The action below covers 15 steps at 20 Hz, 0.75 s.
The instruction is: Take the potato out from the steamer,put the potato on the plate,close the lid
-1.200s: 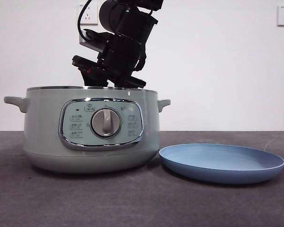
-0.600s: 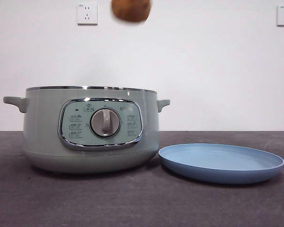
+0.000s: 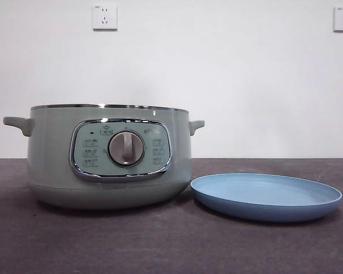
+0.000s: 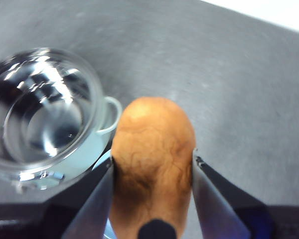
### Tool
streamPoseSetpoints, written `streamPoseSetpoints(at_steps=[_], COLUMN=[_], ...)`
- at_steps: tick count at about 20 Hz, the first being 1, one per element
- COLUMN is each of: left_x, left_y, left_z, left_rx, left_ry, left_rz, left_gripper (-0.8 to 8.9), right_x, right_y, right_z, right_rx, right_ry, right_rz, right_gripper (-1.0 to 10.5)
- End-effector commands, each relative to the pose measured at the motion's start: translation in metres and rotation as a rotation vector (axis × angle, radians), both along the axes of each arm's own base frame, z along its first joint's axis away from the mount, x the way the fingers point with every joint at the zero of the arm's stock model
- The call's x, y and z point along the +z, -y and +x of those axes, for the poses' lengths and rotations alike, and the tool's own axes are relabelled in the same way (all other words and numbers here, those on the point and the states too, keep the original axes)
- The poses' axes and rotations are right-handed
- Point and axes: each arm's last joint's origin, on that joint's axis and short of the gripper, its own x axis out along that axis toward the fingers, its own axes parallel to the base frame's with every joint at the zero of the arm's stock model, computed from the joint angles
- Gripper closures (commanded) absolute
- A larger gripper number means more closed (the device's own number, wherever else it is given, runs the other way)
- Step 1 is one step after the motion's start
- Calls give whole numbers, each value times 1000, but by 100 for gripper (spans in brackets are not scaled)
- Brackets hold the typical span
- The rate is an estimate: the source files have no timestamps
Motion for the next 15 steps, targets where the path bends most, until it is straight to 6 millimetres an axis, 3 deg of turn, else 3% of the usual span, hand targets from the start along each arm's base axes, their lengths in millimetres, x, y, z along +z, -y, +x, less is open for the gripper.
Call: streamPoseSetpoints(at_steps=[1,6,11,15], left_x=[3,-5,-8,-8], left_y=[3,12,14,14], left_z=[4,22,26,26], left_rx=[-35,-64,-65,-65], left_ry=[35,-9,-20,-26], left_rz=[-20,-13,-10,-7], left_gripper=[822,822,822,822], right_x=[-10,-55,-128,-190], right_y=[-2,-9,-19,-29], right_z=[2,18,41,53], right_rx=[-26,-27,-26,31], right_ry=[-57,-213,-317,-358], right_rz=[11,-60,-103,7], right_gripper=[958,958,958,958])
